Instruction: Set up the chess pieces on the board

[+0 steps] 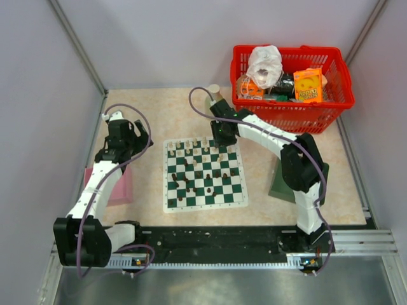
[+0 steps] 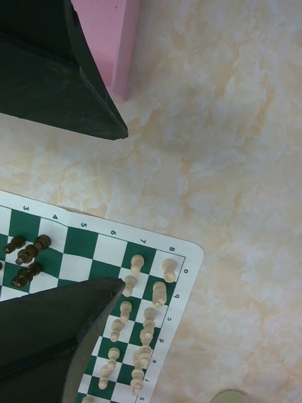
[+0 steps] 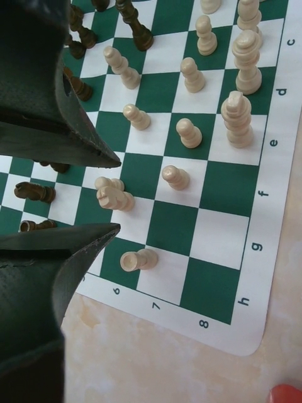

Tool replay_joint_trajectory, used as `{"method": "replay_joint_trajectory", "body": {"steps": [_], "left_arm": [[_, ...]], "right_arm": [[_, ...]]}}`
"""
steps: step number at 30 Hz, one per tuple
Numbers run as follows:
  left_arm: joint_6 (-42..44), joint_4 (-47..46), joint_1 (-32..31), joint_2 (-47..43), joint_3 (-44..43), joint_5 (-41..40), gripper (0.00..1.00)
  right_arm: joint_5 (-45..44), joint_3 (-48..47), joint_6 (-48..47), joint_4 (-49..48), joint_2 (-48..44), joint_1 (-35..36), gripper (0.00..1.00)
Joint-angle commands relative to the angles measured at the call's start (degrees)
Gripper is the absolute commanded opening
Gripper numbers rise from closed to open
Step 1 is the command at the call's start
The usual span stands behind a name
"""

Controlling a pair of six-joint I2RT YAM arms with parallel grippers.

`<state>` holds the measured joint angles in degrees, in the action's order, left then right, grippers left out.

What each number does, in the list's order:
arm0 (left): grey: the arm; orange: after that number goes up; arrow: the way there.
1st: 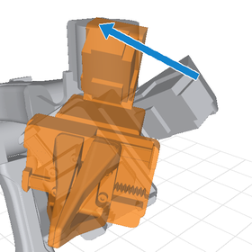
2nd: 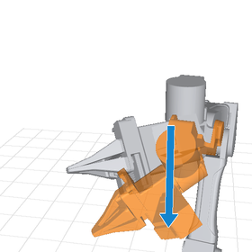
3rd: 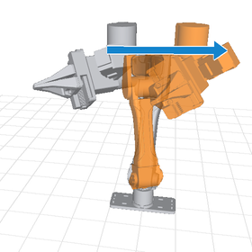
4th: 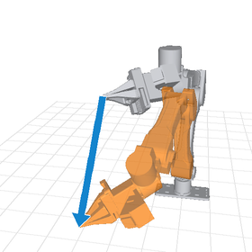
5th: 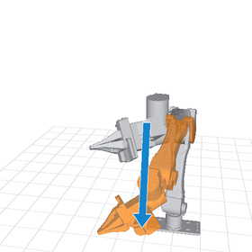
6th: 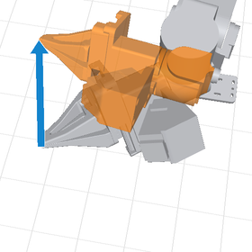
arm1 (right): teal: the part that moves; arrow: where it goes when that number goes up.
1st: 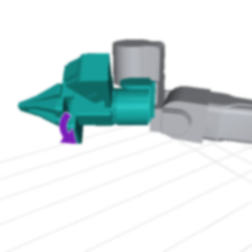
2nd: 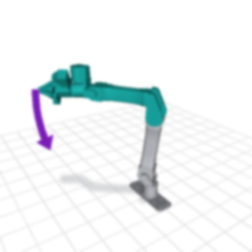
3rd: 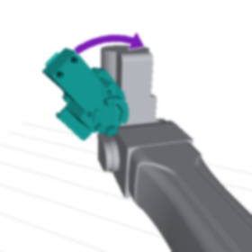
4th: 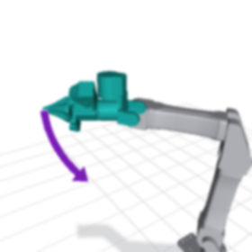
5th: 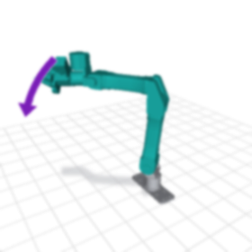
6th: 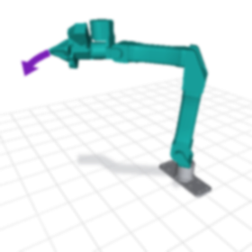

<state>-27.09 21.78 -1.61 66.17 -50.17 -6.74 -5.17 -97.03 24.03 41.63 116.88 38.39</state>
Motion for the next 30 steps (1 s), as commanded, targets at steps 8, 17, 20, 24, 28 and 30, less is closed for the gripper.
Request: {"method": "replay_joint_trajectory", "body": {"steps": [8, 17, 20, 24, 28, 30], "left_arm": [[1.52, -0.34, 0.55, 0.28, -2.74, 0.50, 0.95], [1.25, -0.42, 0.73, 0.01, -1.86, 0.68, 0.95], [1.34, -0.51, 0.73, 0.18, -2.12, 0.77, 0.95], [1.34, -0.51, 0.73, 0.27, -2.21, 0.85, 0.95], [1.16, -0.51, 0.82, 0.27, -2.12, 0.59, 0.95], [1.25, -0.51, 0.90, 0.27, -2.03, 0.59, 0.95]], "right_arm": [[-5.72, -0.35, 0.58, 0.56, -1.30, 0.63, 0.40], [-7.05, 3.08, -0.91, -1.64, -4.90, -4.29, 0.40], [-4.51, 3.16, -1.88, -2.07, -5.35, -4.29, 0.41], [-0.02, 5.01, -1.09, -3.83, -6.57, -3.41, 0.41], [1.38, 4.93, -0.74, -4.97, -7.02, -0.52, 0.42], [1.91, 4.31, -0.83, -5.67, -6.76, 0.97, 0.42]]}}
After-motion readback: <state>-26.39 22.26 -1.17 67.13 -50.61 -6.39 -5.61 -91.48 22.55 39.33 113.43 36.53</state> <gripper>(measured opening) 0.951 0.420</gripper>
